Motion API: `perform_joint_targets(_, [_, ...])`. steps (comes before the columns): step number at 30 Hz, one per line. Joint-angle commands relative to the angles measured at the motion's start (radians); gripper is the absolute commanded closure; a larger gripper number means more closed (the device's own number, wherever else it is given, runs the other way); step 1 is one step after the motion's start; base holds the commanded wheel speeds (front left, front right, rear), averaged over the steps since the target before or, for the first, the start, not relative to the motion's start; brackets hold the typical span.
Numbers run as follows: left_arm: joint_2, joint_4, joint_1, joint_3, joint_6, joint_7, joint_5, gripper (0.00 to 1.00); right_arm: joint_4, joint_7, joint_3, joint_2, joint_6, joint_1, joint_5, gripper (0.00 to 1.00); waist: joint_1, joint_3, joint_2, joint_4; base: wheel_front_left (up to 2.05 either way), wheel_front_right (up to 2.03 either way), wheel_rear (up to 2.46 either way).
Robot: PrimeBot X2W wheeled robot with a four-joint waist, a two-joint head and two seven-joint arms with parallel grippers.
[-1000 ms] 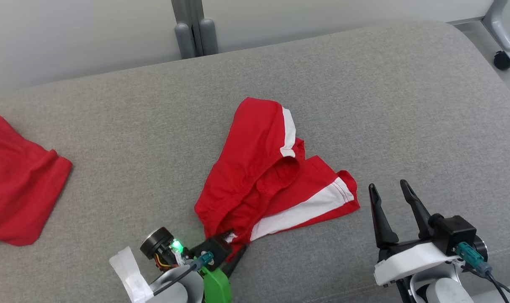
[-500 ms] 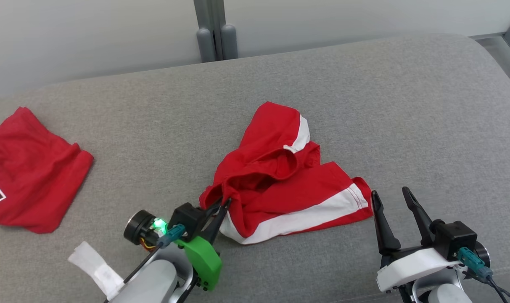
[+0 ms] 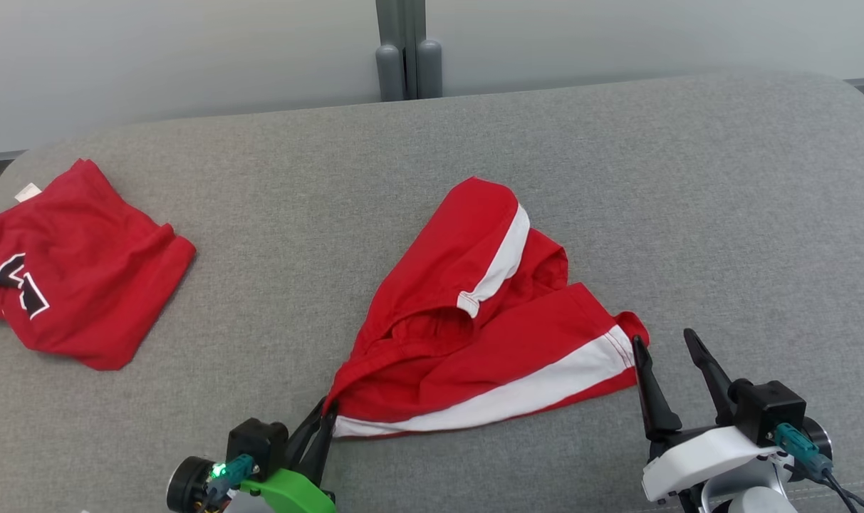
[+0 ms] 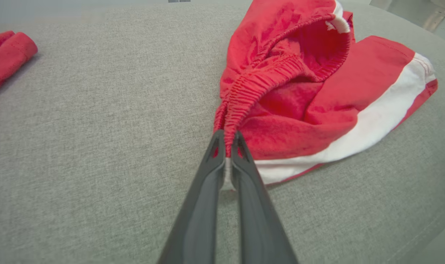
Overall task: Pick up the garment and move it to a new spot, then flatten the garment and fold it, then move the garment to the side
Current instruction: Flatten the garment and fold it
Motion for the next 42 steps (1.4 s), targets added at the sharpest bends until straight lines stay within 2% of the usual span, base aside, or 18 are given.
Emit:
perform_joint_targets(1, [0.002,-0.007,0.015,0.007,0.006,-0.008,0.0,1.0,0.005,-0.003,-0.003,-0.004,0.0,-0.001,0.007,0.0,-0.0001,0.002,0.0,0.002,0.0,0.0,0.0])
perform_joint_targets(3, [-0.006,-0.014,0.026,0.01,0.01,-0.007,-0.002,1.0,0.007,-0.003,-0.006,-0.005,0.0,-0.003,0.009,0.0,-0.0001,0.003,0.0,0.005,0.0,0.0,0.0])
perform_joint_targets(4, [-0.011,-0.019,0.025,0.013,0.01,-0.007,0.002,0.66,0.009,-0.003,-0.008,-0.005,0.0,-0.004,0.01,0.0,-0.0001,0.003,0.0,0.007,0.0,0.0,0.0])
perform_joint_targets(5, [-0.014,-0.024,0.023,0.016,0.011,-0.007,0.007,0.1,0.01,-0.003,-0.008,-0.005,0.0,-0.005,0.009,0.0,-0.0001,0.003,0.0,0.008,0.0,0.0,0.0])
perform_joint_targets(6, [-0.02,-0.037,0.017,0.024,0.015,-0.008,0.013,0.0,0.012,-0.003,-0.009,-0.005,0.0,-0.006,0.009,0.0,-0.0001,0.002,0.0,0.011,0.0,0.0,0.0])
perform_joint_targets(9, [-0.03,-0.076,0.014,0.055,0.02,-0.007,0.027,0.0,0.014,-0.003,-0.011,-0.005,0.0,-0.011,0.01,0.0,-0.0001,-0.001,0.0,0.016,0.0,0.0,0.0])
perform_joint_targets(18, [-0.058,-0.219,0.078,0.241,0.026,-0.007,0.084,0.0,0.003,-0.003,-0.008,-0.005,0.0,-0.008,0.007,0.0,-0.0001,-0.021,0.0,0.021,0.0,0.0,0.0])
perform_joint_targets(30, [-0.074,-0.278,0.172,0.473,0.027,-0.007,0.182,0.0,-0.013,-0.003,0.004,-0.016,0.0,0.011,-0.004,0.0,-0.0001,-0.073,0.0,0.008,0.0,0.0,0.0])
perform_joint_targets(36, [-0.082,-0.298,0.224,0.548,0.005,-0.007,0.221,0.0,-0.031,-0.003,0.005,-0.022,0.0,0.021,-0.007,0.0,-0.0001,-0.091,0.0,-0.004,0.0,0.0,0.0])
perform_joint_targets(42, [-0.092,-0.308,0.265,0.58,-0.024,-0.007,0.26,0.0,-0.046,-0.003,0.003,-0.03,0.0,0.04,-0.006,0.0,-0.0001,-0.104,0.0,-0.007,0.0,0.0,0.0])
